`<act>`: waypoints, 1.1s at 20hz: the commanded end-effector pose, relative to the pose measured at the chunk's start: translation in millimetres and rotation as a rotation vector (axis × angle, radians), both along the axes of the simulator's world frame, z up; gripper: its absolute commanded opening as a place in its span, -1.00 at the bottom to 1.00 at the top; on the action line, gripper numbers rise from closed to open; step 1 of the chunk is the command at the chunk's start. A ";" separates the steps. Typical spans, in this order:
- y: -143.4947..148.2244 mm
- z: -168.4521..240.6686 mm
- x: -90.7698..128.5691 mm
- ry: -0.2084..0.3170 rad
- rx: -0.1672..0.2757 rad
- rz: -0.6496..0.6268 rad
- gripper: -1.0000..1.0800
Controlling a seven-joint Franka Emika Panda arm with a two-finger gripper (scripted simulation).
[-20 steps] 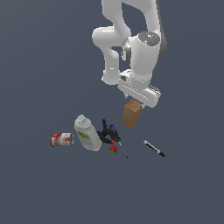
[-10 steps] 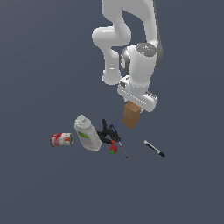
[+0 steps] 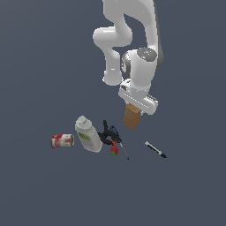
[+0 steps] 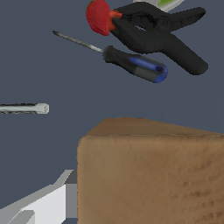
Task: Pick up a designated object from a clutter of objects.
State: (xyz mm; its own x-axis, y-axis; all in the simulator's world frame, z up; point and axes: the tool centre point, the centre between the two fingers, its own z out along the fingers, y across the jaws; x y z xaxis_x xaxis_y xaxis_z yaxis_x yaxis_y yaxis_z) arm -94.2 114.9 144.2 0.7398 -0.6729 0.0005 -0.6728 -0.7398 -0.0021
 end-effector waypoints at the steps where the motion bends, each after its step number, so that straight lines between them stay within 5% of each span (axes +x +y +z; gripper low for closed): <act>1: -0.7 -1.4 -0.4 0.002 0.000 -0.001 -1.00; 12: -4.5 5.2 2.9 0.000 0.000 0.000 -1.00; 22: -41.3 47.8 25.7 0.000 0.002 0.000 -1.00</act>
